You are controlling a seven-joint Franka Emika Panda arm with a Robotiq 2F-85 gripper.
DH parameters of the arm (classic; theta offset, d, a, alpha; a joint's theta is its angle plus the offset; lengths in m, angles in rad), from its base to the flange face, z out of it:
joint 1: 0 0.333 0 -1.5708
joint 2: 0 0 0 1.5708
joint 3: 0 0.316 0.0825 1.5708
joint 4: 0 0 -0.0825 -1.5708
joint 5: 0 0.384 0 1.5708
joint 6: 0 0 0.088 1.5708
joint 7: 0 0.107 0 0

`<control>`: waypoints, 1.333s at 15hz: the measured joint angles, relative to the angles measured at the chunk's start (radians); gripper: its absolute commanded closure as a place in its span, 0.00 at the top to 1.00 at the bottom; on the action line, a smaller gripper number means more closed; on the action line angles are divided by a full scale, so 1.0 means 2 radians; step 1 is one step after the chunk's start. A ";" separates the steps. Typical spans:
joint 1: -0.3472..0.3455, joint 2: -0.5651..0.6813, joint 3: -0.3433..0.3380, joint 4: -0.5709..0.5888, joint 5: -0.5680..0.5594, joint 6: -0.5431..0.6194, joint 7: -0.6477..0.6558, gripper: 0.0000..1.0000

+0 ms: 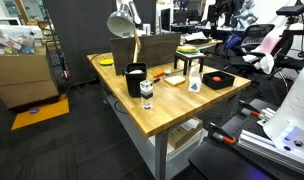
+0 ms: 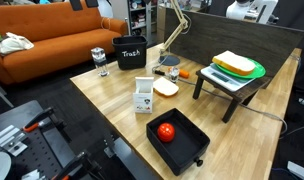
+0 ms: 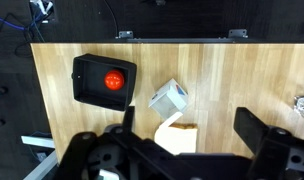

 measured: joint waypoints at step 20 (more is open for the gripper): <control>-0.053 0.207 -0.018 0.138 0.012 0.061 0.132 1.00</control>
